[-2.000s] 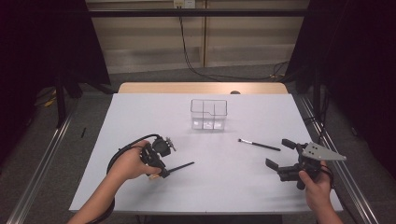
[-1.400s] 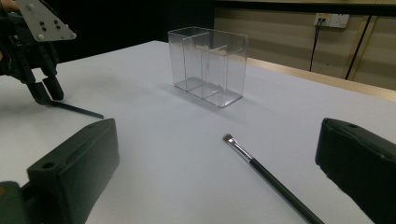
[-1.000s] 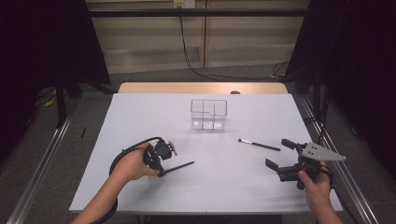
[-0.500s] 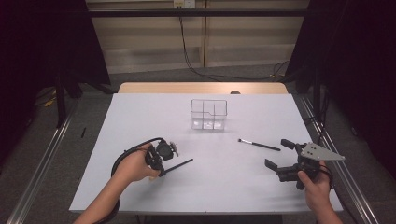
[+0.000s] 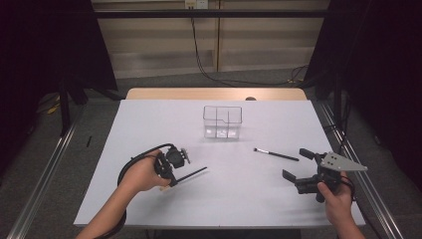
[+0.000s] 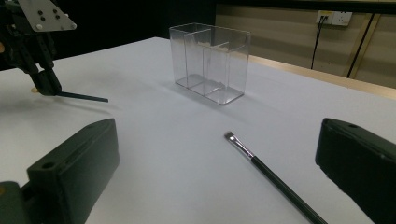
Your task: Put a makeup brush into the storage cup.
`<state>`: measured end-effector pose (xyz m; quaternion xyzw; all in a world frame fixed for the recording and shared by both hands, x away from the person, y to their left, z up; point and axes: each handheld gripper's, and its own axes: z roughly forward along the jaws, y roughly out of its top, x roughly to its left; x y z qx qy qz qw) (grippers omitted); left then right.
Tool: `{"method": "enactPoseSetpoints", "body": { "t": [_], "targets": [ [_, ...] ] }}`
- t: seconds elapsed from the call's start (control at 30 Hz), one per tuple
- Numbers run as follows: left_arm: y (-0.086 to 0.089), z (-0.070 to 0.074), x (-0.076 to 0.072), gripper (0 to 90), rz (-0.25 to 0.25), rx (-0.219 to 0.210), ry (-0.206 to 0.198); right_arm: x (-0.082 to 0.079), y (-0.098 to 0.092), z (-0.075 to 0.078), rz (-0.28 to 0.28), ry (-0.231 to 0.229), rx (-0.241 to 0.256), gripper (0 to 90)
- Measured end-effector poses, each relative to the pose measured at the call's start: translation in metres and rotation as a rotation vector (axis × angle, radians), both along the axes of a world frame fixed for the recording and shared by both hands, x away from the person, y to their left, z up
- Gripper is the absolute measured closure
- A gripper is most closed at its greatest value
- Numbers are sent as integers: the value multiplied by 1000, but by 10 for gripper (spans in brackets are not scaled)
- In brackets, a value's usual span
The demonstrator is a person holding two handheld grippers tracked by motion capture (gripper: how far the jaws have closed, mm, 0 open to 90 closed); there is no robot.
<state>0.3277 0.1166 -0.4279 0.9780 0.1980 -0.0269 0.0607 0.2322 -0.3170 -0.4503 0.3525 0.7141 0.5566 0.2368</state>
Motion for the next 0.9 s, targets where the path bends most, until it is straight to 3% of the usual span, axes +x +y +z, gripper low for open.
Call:
{"method": "enactPoseSetpoints", "body": {
  "t": [0.27,0.9],
  "targets": [
    [-4,7,1,842,-6,-22,3,0,1,0,6,2,-5,0],
    [-45,24,-1,842,-117,-48,-14,0,1,1,16,-2,1,0]
  ]
}}
